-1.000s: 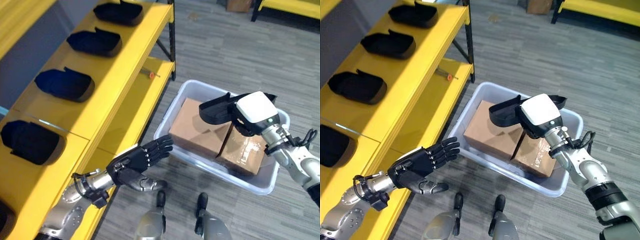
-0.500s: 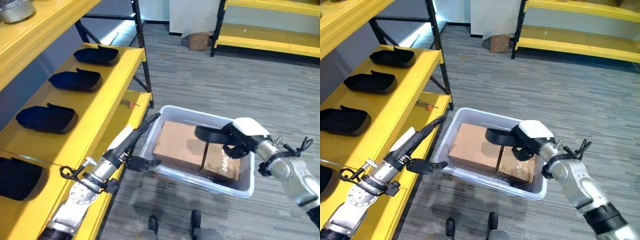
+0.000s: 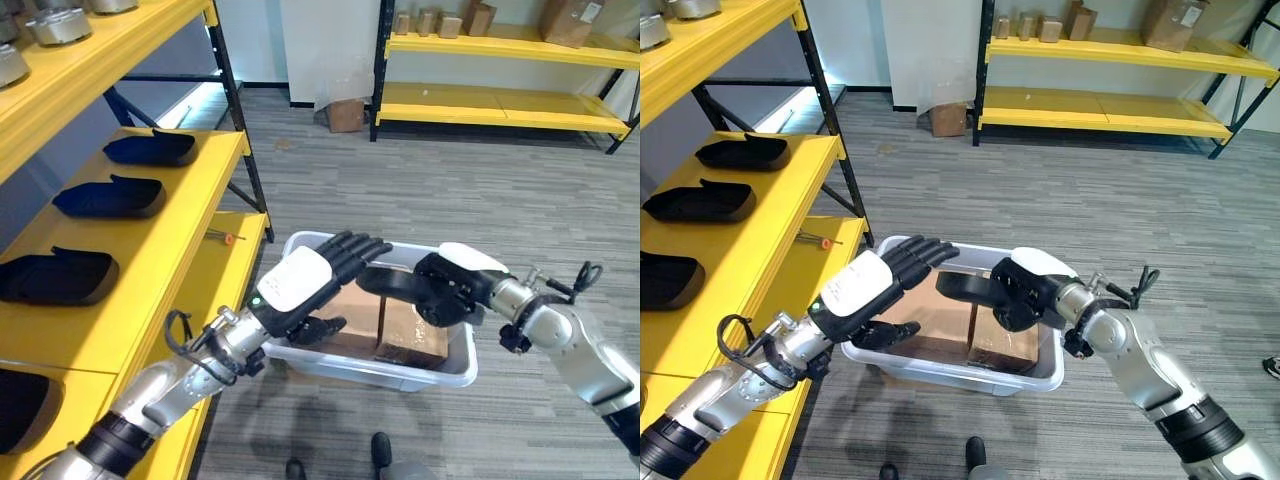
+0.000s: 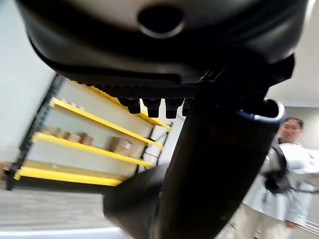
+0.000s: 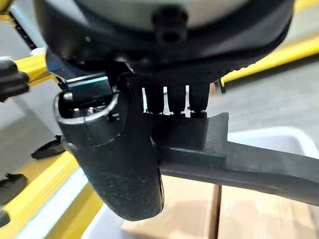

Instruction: Move parts from the plastic box to the shelf.

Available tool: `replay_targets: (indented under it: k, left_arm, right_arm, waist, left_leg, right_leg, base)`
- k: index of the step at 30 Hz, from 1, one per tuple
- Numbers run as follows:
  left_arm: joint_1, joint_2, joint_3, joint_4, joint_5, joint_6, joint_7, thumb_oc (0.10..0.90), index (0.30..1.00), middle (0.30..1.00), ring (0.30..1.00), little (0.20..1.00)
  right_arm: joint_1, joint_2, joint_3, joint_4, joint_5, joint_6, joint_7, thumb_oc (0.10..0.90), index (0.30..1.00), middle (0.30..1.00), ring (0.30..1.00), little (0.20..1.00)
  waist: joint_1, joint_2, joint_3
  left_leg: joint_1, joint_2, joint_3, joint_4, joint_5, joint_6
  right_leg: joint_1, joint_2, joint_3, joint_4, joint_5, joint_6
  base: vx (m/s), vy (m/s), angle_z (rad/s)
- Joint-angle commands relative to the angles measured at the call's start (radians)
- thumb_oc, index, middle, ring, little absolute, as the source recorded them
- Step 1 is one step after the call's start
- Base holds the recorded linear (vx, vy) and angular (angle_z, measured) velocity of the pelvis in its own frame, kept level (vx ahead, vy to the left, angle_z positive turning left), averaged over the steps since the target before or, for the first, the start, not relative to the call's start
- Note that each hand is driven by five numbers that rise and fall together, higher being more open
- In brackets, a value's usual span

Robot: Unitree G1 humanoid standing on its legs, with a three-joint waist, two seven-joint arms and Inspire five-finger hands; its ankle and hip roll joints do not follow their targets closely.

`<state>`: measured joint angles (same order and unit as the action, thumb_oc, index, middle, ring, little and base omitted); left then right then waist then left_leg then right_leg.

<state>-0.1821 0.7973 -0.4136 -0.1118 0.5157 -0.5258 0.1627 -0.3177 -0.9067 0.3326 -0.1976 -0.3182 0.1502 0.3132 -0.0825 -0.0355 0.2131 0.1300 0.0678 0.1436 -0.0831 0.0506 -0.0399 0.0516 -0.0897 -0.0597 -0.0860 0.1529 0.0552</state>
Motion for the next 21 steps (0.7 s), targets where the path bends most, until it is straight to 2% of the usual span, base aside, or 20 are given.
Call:
replay_targets:
  k: [1, 3, 7, 9, 16, 19, 21]
  left_arm:
    - [-0.062, -0.013, 0.004, -0.003, -0.12, -0.026, 0.019, 0.9, 1.0, 1.0, 1.0, 1.0]
    - [-0.045, -0.025, 0.003, 0.001, -0.104, 0.001, 0.021, 0.9, 1.0, 1.0, 1.0, 1.0]
    - [-0.028, -0.04, 0.017, 0.017, -0.182, 0.028, -0.01, 0.9, 1.0, 1.0, 1.0, 1.0]
    - [-0.011, -0.05, 0.032, 0.021, -0.167, 0.029, -0.015, 0.9, 1.0, 1.0, 1.0, 1.0]
    - [0.032, -0.055, 0.099, 0.035, -0.085, 0.069, 0.123, 0.9, 1.0, 1.0, 1.0, 1.0]
    - [0.039, -0.057, 0.138, 0.046, -0.045, 0.082, 0.223, 0.9, 1.0, 1.0, 1.0, 1.0]
    - [0.047, -0.046, 0.197, 0.046, -0.011, 0.096, 0.324, 0.9, 1.0, 1.0, 1.0, 1.0]
  right_arm:
    - [-0.195, 0.001, -0.029, -0.068, -0.151, -0.036, -0.147, 0.4, 0.3, 0.3, 0.3, 0.3]
    - [-0.204, -0.003, -0.038, -0.101, -0.212, -0.043, -0.174, 0.4, 0.3, 0.3, 0.3, 0.3]
    - [-0.196, -0.001, -0.044, -0.131, -0.253, -0.06, -0.2, 0.4, 0.3, 0.3, 0.3, 0.3]
    - [-0.196, 0.001, -0.043, -0.138, -0.269, -0.071, -0.199, 0.4, 0.3, 0.3, 0.3, 0.3]
    - [-0.176, -0.015, -0.006, -0.212, -0.257, -0.094, -0.154, 0.4, 0.3, 0.3, 0.3, 0.3]
    - [-0.164, -0.013, 0.014, -0.191, -0.264, -0.069, -0.138, 0.4, 0.3, 0.3, 0.3, 0.3]
    - [-0.145, -0.021, 0.015, -0.142, -0.257, -0.022, -0.141, 0.4, 0.3, 0.3, 0.3, 0.3]
  waist:
    - [0.009, -0.021, -0.099]
    - [0.006, -0.017, -0.103]
    - [0.009, -0.014, -0.104]
    - [0.012, -0.012, -0.104]
    - [0.022, -0.019, -0.101]
    - [0.028, -0.024, -0.101]
    - [0.036, -0.03, -0.103]
  left_leg:
    - [0.02, 0.03, 0.022, 0.003, -0.082, -0.008]
    - [0.022, 0.032, 0.028, 0.002, -0.085, -0.009]
    - [0.022, 0.033, 0.031, 0.001, -0.086, -0.01]
    - [0.021, 0.034, 0.029, 0.001, -0.086, -0.011]
    - [0.019, 0.039, 0.022, 0.0, -0.085, -0.014]
    - [0.019, 0.039, 0.016, -0.001, -0.085, -0.015]
    - [0.019, 0.041, 0.009, -0.002, -0.082, -0.016]
  right_leg:
    - [0.058, -0.046, 0.065, 0.015, -0.111, 0.102]
    - [0.058, -0.048, 0.069, 0.01, -0.11, 0.105]
    - [0.056, -0.05, 0.072, 0.008, -0.11, 0.108]
    - [0.054, -0.051, 0.074, 0.006, -0.109, 0.108]
    - [0.051, -0.052, 0.07, 0.007, -0.111, 0.105]
    - [0.053, -0.051, 0.065, 0.008, -0.113, 0.102]
    - [0.056, -0.053, 0.057, 0.007, -0.112, 0.101]
  base:
    - [0.01, 0.027, -0.06]
    - [0.01, 0.025, -0.1]
    - [0.0, 0.003, -0.08]
    - [0.0, -0.01, -0.05]
    - [0.0, 0.0, 0.0]
    - [0.0, 0.0, 0.0]
    - [0.02, -0.033, 0.01]
